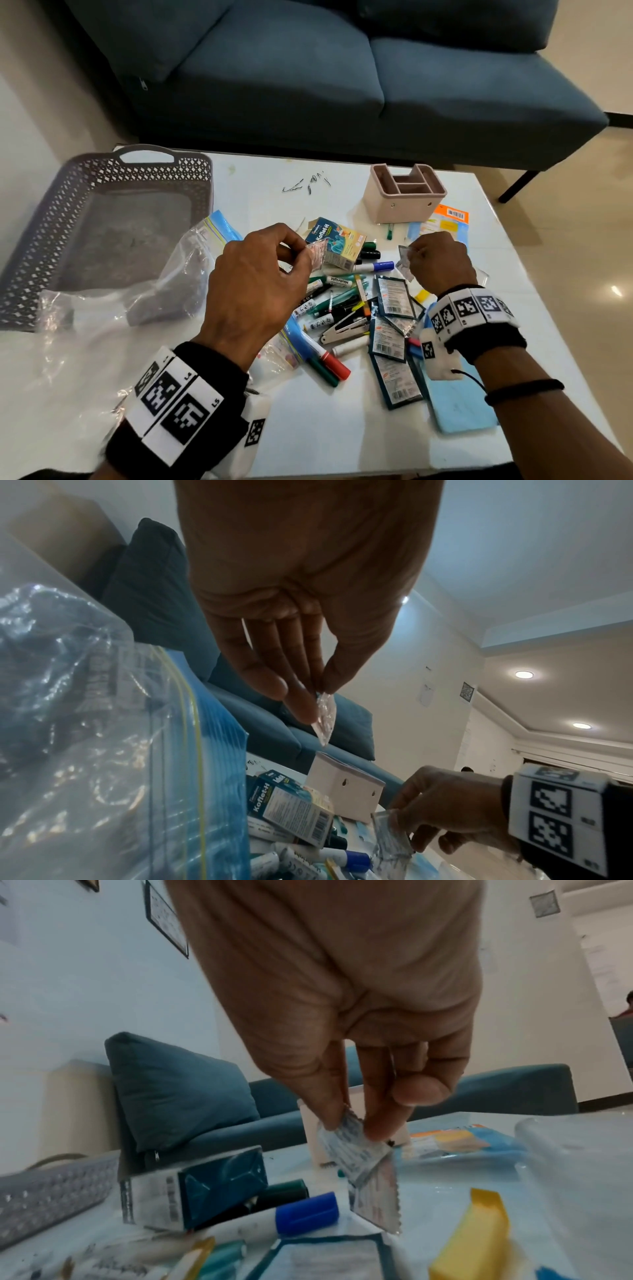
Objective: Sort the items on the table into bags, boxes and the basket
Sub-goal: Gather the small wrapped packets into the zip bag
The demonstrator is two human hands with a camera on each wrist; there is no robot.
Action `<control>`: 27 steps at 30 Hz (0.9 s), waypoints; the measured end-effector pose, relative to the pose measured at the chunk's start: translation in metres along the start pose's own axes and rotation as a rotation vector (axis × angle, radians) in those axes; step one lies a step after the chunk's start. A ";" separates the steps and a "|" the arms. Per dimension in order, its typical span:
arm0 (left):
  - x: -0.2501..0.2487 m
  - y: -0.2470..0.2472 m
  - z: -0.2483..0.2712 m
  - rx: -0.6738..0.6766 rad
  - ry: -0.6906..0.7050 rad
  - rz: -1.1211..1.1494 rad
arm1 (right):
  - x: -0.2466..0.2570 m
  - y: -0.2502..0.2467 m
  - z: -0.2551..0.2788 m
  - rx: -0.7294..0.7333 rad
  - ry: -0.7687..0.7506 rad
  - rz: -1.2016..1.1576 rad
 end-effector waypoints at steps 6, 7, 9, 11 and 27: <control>0.003 0.002 -0.003 0.035 -0.024 0.086 | 0.036 -0.023 0.015 0.002 -0.024 -0.799; 0.003 0.002 -0.004 0.051 -0.039 0.116 | 0.047 -0.024 0.021 0.159 0.026 -1.092; 0.001 0.000 -0.004 0.095 -0.077 0.186 | 0.066 -0.021 0.032 0.469 0.087 -1.418; -0.002 -0.001 -0.002 0.138 -0.114 0.254 | 0.081 -0.014 0.038 0.625 0.031 -1.401; 0.006 0.007 0.008 0.208 0.200 -0.759 | 0.095 0.004 0.038 0.174 0.040 -1.229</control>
Point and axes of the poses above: each hand's wrist, its own z-axis away from the middle knuckle, its own y-axis out of the palm, x = y × z, the point moved 2 cm from there along -z, towards the middle knuckle, and after that the axes turned 11 degrees about -y, right-handed, at the moved point
